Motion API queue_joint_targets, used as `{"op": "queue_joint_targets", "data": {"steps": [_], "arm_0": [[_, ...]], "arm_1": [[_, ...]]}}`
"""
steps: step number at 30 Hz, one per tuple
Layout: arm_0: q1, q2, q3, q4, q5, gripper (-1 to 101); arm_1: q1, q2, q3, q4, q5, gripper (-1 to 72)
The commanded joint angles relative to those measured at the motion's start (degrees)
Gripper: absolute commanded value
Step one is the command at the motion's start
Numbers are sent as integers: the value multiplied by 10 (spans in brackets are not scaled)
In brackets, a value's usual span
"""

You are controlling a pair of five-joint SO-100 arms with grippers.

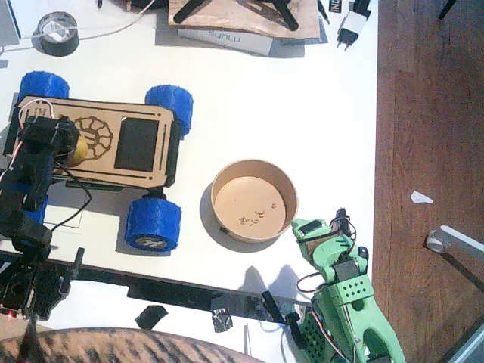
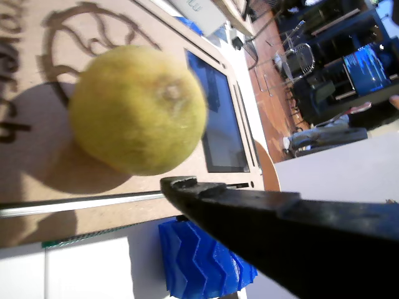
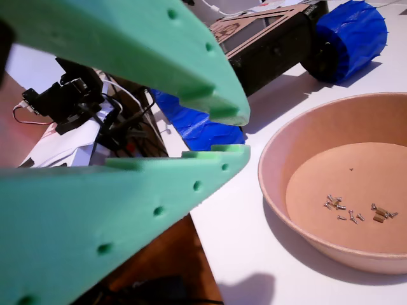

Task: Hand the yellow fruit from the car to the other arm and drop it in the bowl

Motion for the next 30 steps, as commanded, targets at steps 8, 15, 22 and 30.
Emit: {"op": "queue_joint_targets", "data": {"steps": [8, 15, 22, 30], "arm_0": [[5, -23, -33, -2, 4, 405], [5, -28, -33, -4, 4, 401], [6, -32, -33, -11, 4, 332], [6, -34, -33, -19, 4, 1]], "arm_1": [[4, 4, -2, -11, -9, -1], [4, 4, -2, -11, -10, -1], [4, 4, -2, -11, -10, -1], [4, 4, -2, -11, -10, -1]]}}
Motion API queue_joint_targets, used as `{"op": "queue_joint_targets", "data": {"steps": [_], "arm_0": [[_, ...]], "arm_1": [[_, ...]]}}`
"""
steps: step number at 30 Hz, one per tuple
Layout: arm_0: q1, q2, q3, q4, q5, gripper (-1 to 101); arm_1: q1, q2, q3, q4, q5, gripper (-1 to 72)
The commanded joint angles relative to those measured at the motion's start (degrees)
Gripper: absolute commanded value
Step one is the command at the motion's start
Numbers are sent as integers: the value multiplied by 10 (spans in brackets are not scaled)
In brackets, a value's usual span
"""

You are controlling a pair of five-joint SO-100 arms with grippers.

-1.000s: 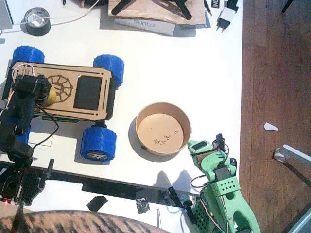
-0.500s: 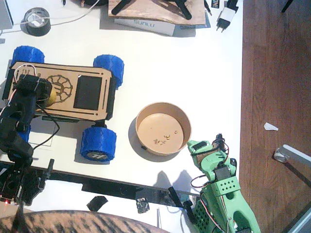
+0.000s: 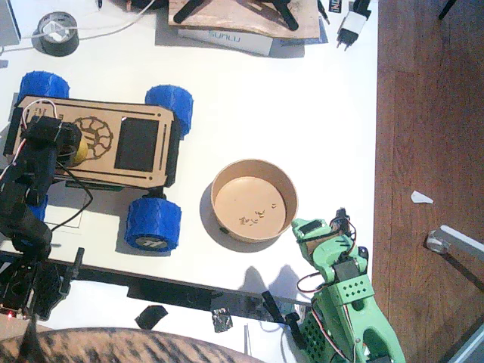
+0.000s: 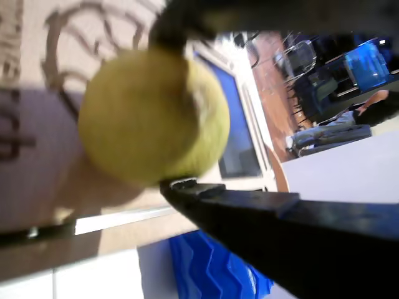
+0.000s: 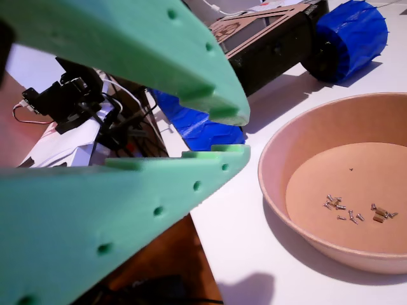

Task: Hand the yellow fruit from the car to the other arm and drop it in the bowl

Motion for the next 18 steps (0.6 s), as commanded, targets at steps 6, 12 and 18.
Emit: {"op": "queue_joint_targets", "data": {"steps": [6, 12, 18], "arm_0": [[3, 2, -27, -3, 4, 0], [3, 5, -27, -3, 4, 0], [3, 53, -27, 7, -5, -1]], "arm_1": [[4, 4, -2, -11, -8, -1], [4, 4, -2, -11, -8, -1], [8, 4, -2, -11, -9, -1]]}}
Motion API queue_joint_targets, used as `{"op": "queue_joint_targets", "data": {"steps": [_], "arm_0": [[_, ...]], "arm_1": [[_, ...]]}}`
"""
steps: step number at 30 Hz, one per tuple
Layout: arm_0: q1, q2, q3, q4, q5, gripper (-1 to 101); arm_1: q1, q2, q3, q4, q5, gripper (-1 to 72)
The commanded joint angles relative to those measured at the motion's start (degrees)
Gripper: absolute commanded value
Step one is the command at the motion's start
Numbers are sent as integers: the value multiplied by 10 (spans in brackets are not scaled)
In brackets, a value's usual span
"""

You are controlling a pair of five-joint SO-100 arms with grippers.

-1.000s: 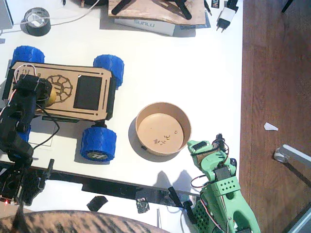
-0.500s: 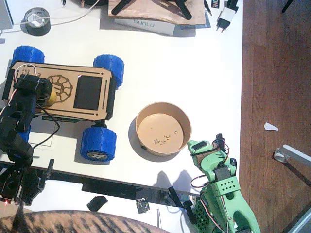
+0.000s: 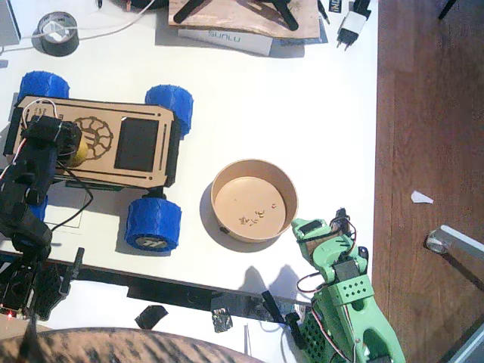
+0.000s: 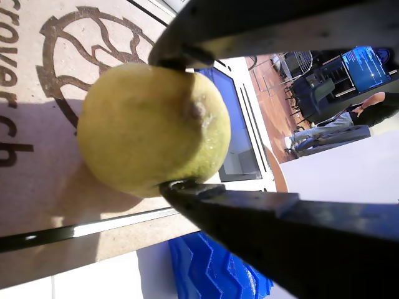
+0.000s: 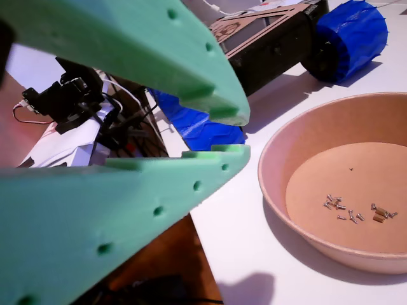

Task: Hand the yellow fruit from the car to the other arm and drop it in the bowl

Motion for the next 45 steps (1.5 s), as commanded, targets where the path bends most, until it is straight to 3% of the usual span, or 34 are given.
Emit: {"op": "queue_joint_targets", "data": {"steps": [1, 13, 25, 32, 38, 45], "arm_0": [[3, 81, -24, 25, -6, -1], [22, 399, -21, 224, -29, -1], [352, 490, -15, 239, -260, -2], [544, 499, -15, 201, -358, -1], [607, 425, -14, 149, -412, -1], [668, 362, -14, 45, -451, -1]], "arm_1": [[8, 4, -2, -11, -9, -1], [11, 4, -5, -19, -4, -1], [17, 4, -14, -18, -12, -1], [13, 4, -39, -18, -44, -1], [-14, 4, -73, -17, -91, -2], [-69, 5, -162, 31, -138, -2]]}}
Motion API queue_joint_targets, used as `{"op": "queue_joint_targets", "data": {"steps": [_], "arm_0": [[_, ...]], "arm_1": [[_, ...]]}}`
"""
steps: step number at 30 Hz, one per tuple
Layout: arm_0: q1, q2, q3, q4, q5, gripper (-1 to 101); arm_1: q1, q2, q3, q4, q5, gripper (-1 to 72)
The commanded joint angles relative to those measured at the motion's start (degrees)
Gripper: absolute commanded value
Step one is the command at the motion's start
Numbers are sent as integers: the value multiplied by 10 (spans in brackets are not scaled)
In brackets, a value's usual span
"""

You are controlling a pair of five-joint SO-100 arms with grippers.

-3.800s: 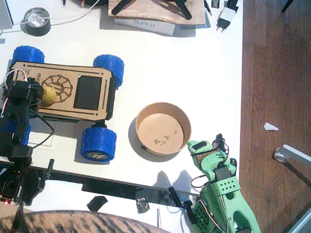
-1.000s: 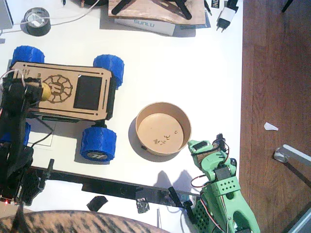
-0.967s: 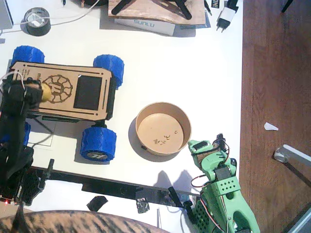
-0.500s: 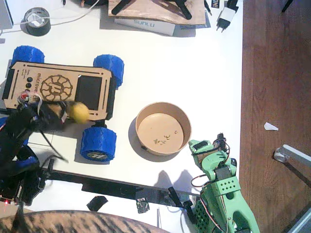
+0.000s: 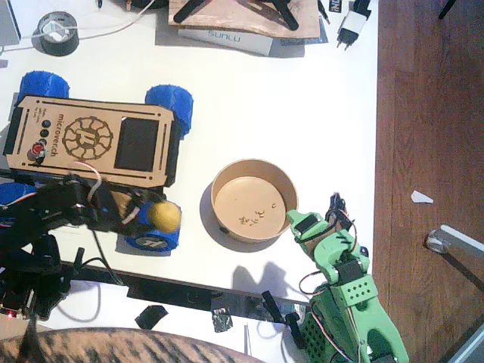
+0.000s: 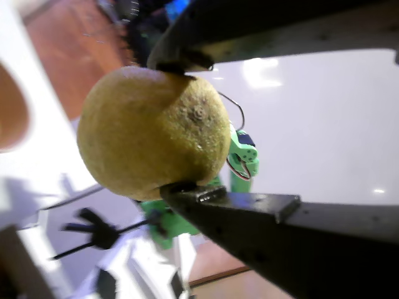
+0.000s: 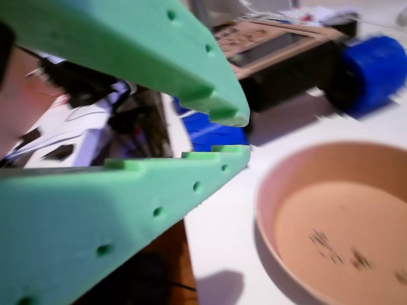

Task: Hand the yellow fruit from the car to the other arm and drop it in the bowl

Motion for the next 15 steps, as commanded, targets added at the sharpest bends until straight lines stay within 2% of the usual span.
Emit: {"op": "queue_joint_targets", "data": {"steps": [1, 6, 9, 15], "arm_0": [[28, -18, -16, -49, -35, -1], [71, -49, -8, -101, -101, 0], [97, -60, 19, -184, -106, 0], [139, -54, 100, -345, -131, 0]], "arm_1": [[-33, 5, -68, 16, -36, -2], [-149, 20, -118, 70, -163, -2], [-202, 32, -127, 107, -244, -2], [-274, 40, -105, 124, -380, -2]]}}
